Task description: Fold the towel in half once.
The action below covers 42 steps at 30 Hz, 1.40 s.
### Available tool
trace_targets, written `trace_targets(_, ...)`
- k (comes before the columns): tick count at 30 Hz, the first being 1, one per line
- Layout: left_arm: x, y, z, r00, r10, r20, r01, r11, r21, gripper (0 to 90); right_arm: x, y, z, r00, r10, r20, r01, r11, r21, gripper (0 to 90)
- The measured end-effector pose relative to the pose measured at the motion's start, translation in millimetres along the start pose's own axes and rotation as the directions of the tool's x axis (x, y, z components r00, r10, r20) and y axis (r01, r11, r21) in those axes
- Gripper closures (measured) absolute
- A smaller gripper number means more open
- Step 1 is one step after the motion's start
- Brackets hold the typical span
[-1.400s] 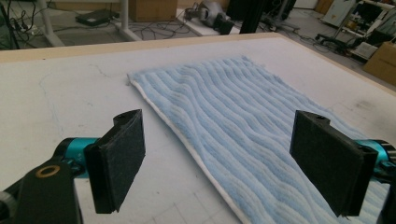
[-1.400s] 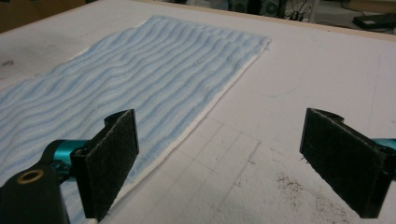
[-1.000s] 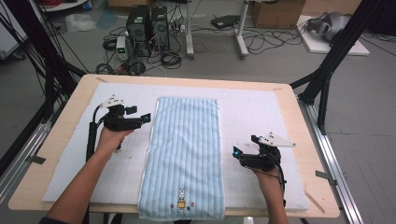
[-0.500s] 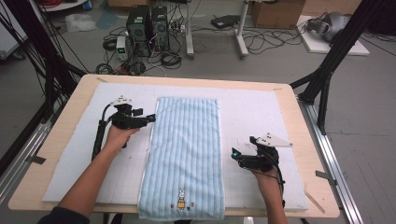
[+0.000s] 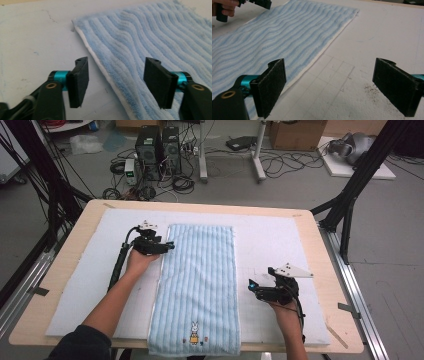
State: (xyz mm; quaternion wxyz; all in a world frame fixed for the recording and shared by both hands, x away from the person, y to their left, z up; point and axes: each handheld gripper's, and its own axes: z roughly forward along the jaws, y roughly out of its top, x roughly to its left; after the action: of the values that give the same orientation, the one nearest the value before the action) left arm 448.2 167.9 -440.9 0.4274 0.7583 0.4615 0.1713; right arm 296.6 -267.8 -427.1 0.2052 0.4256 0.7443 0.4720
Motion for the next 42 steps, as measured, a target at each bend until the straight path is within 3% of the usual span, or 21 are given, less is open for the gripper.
trace_targets(5,-4.3,-2.4,8.4,0.9992,0.038,-0.012,-0.037,0.9979,0.053,52.3,0.7,-1.1,1.9,1.0000,0.004,-0.001,-0.004,1.000,0.009,11.0)
trace_targets(9,-8.9,-3.4,9.6,0.9953,0.090,-0.037,-0.087,0.9940,0.066,56.6,1.6,-1.1,3.5,1.0000,0.003,0.002,-0.003,1.000,0.019,11.0)
trace_targets(14,-8.4,-3.5,8.7,0.9954,0.095,-0.003,-0.095,0.9934,0.064,74.1,4.4,3.6,11.9,0.9985,-0.023,0.049,0.021,0.998,0.053,11.0)
trace_targets(17,-9.5,-3.8,8.5,0.9942,0.107,0.013,-0.107,0.9921,0.065,83.2,5.8,8.2,20.8,0.9993,0.010,0.037,-0.013,0.998,0.062,11.0)
trace_targets(21,-7.7,-4.0,7.7,0.9961,0.083,0.029,-0.085,0.9946,0.061,84.0,4.9,16.1,30.3,0.9998,-0.006,0.018,0.005,0.996,0.085,11.0)
trace_targets(24,-5.8,-4.0,6.9,0.9974,0.060,0.040,-0.062,0.9966,0.053,83.8,0.4,25.1,39.4,0.9996,0.014,0.024,-0.016,0.997,0.074,11.0)
trace_targets(30,-2.9,-4.6,6.4,0.9976,0.029,0.062,-0.031,0.9988,0.038,83.3,-9.2,44.2,72.4,0.9997,0.013,0.019,-0.015,0.993,0.115,11.4)
trace_targets(35,-0.9,-4.8,6.5,0.9970,-0.009,0.077,0.007,0.9997,0.024,82.9,-14.7,55.4,101.0,0.9987,0.044,0.026,-0.047,0.989,0.143,26.7)
trace_targets(42,2.9,-6.0,6.5,0.9953,-0.028,0.092,0.025,0.9993,0.029,80.0,-11.2,65.6,132.2,0.9978,0.027,0.060,-0.039,0.979,0.198,39.1)
